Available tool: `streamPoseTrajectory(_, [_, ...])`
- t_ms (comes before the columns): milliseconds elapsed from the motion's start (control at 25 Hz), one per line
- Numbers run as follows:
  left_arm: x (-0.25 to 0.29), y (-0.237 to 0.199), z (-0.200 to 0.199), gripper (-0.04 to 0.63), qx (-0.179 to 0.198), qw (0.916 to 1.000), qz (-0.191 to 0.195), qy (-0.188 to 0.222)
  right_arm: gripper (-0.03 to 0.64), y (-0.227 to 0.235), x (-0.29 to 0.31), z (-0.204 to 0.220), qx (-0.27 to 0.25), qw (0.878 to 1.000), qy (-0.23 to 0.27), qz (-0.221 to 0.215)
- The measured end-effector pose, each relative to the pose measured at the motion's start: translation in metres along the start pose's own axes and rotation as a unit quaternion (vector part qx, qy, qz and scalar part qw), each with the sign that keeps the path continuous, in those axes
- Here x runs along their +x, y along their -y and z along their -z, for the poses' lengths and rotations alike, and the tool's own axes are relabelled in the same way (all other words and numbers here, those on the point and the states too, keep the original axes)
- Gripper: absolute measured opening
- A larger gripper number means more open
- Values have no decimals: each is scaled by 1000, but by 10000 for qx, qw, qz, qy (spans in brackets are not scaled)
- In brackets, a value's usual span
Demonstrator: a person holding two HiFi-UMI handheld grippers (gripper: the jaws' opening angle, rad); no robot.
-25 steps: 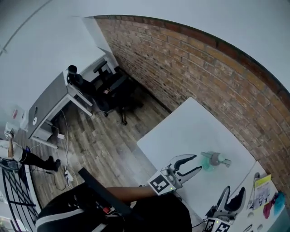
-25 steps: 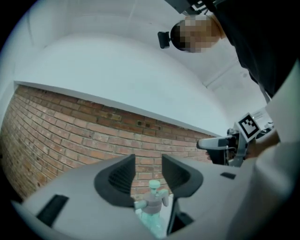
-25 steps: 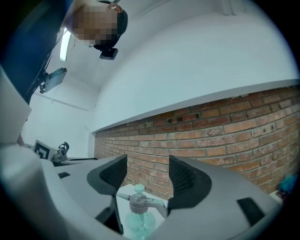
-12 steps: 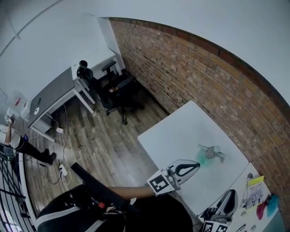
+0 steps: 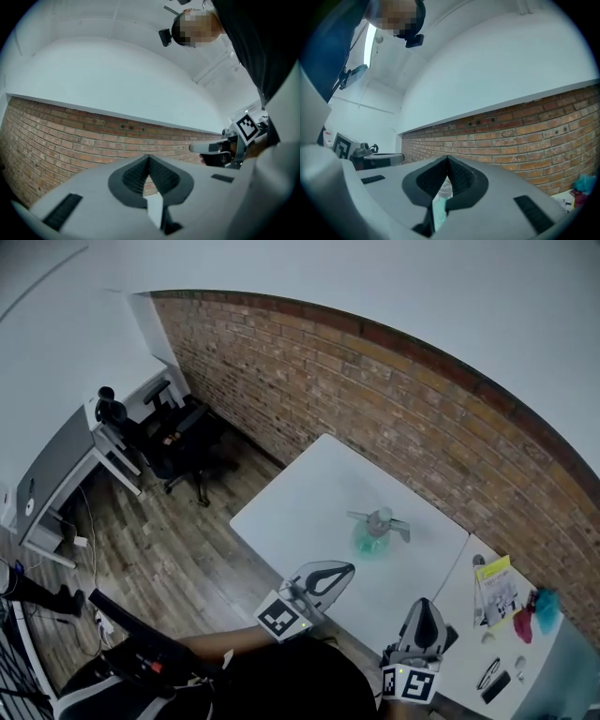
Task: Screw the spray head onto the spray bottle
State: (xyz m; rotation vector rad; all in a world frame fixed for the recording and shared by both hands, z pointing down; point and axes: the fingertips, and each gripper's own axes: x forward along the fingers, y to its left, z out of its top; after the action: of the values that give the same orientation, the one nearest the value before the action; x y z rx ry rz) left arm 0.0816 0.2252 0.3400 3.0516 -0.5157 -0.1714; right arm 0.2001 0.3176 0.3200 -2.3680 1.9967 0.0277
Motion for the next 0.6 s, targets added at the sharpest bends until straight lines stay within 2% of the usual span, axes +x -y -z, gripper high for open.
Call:
streamPoseTrajectory(120, [4, -3, 1, 3, 12, 9998, -177, -43, 9, -2, 1, 1, 12, 10000, 10, -44])
streamPoseTrajectory(320, [13, -6, -6, 3, 196, 9989, -424, -11, 9, -2, 10, 4, -254, 9997, -34, 14])
streamPoseTrajectory(600, [25, -3, -3, 3, 230, 9988, -432, -20, 9, -6, 16, 3, -419, 9991, 42, 70])
